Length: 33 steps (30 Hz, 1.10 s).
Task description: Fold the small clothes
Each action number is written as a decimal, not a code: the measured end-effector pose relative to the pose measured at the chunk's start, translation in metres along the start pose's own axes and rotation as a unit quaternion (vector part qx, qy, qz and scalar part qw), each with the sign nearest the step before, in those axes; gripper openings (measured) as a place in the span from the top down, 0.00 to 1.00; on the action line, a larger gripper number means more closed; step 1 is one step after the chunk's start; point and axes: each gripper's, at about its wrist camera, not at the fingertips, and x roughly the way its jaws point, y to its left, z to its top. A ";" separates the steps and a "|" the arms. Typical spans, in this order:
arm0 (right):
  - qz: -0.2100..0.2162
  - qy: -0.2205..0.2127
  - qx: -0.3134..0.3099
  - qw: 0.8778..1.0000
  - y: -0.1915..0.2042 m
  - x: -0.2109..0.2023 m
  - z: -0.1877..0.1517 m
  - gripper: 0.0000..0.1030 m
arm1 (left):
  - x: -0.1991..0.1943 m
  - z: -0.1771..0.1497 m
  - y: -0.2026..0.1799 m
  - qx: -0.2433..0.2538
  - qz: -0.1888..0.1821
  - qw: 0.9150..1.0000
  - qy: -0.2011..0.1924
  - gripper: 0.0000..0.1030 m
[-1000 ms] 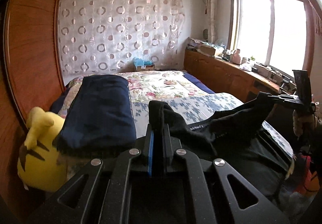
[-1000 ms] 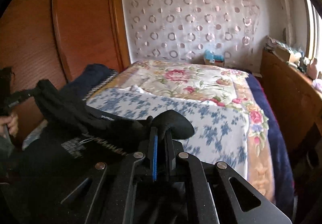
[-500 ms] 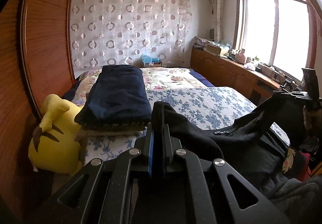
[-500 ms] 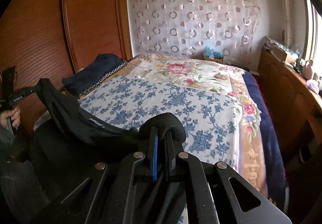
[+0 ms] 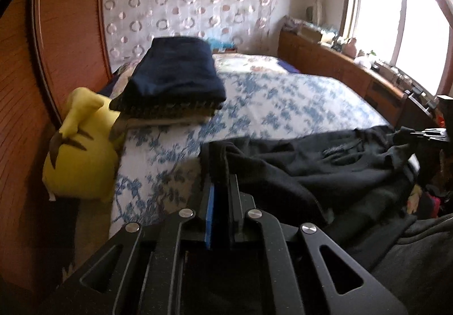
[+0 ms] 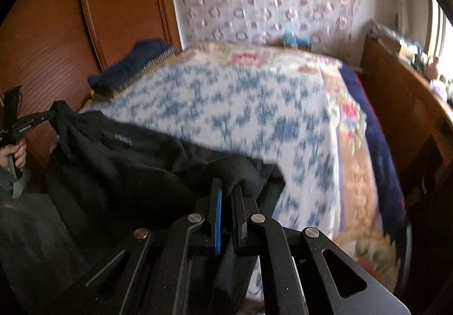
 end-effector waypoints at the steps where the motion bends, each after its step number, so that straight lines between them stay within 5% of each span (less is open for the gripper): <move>1: -0.002 0.013 0.003 1.000 -0.001 0.005 -0.001 0.95 | 0.000 0.000 0.001 -0.007 -0.001 1.000 -0.001 0.90; 4: -0.010 0.024 0.002 1.000 -0.005 0.009 0.011 0.92 | -0.004 0.003 0.002 -0.008 0.000 1.000 -0.011 0.86; 11: -0.027 0.004 -0.020 0.999 0.001 -0.020 0.053 0.63 | -0.015 0.029 0.007 -0.004 0.005 0.999 -0.052 0.49; 14: -0.034 -0.005 -0.026 0.999 0.003 -0.015 0.063 0.60 | -0.004 0.041 0.012 0.006 0.015 0.998 -0.056 0.36; 23: -0.029 0.020 -0.015 0.999 -0.010 0.051 0.052 0.59 | 0.060 0.068 0.024 0.022 0.029 0.999 -0.017 0.35; 33: -0.036 0.056 0.029 0.997 -0.031 0.095 0.042 0.54 | 0.104 0.048 0.022 0.022 -0.006 0.997 0.070 0.35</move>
